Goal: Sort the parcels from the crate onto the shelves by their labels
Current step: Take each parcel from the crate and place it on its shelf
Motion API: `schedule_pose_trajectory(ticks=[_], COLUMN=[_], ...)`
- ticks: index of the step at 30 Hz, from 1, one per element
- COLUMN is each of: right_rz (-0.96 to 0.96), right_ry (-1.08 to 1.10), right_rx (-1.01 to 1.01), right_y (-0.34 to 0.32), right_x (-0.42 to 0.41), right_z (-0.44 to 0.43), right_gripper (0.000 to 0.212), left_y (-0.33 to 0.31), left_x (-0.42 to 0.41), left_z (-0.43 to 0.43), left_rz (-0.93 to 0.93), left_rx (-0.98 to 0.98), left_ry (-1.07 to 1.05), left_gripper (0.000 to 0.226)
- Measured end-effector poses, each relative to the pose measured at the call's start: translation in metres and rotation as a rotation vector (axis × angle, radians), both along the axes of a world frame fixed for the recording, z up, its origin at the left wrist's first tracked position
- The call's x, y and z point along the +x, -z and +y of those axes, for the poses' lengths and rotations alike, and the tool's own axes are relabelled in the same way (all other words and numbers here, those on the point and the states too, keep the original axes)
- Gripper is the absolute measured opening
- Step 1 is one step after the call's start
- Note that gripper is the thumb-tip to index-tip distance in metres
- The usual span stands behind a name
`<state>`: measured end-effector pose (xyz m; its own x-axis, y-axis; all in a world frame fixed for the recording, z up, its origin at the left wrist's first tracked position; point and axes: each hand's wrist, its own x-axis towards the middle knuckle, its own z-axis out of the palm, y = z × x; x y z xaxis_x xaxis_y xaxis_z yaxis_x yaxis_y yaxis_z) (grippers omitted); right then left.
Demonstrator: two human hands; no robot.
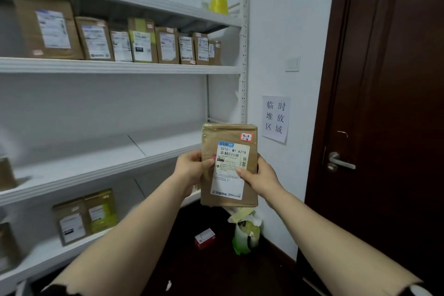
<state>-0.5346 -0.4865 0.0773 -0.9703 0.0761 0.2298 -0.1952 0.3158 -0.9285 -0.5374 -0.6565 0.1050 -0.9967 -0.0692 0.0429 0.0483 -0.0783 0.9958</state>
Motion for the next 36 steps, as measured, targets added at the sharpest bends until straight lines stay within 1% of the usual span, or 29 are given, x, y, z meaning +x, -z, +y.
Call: schedule_pose_trajectory(ticks=[5,12,16,20,22,25,31,36], right_rz=[-0.006,-0.011,-0.014,-0.024,-0.033,-0.041,-0.07,-0.107], right_ry=[-0.012,-0.022,-0.057,-0.089,-0.098,-0.13,-0.2,-0.241], right_rx=[0.017,0.036,0.016,0.037,0.043,0.034,-0.061,-0.024], right_y=[-0.006,-0.011,-0.014,-0.013,-0.009,0.001,0.023,0.044], right_x=[0.002,-0.002,0.0,0.001,0.001,0.001,-0.008,-0.018], right_z=[-0.012,-0.032,-0.044,-0.052,-0.056,-0.065,-0.105,-0.14], right_gripper=[0.051,0.051,0.051,0.049,0.048,0.047,0.04,0.03], left_y=[-0.006,-0.013,-0.013,-0.01,-0.007,-0.002,0.019,0.041], left_x=[0.006,0.015,0.015,0.016,0.018,0.024,0.028,0.021], left_z=[-0.012,-0.029,-0.042,-0.055,-0.06,-0.068,-0.104,-0.143], left_rz=[0.018,0.044,0.039,0.025,0.006,-0.011,-0.076,-0.111], left_rx=[-0.013,-0.005,-0.028,-0.034,-0.038,-0.019,-0.061,-0.07], left_ry=[-0.027,-0.053,-0.085,-0.107,-0.106,-0.118,-0.235,-0.269], left_gripper=[0.023,0.021,0.025,0.019,0.012,0.02,0.016,0.016])
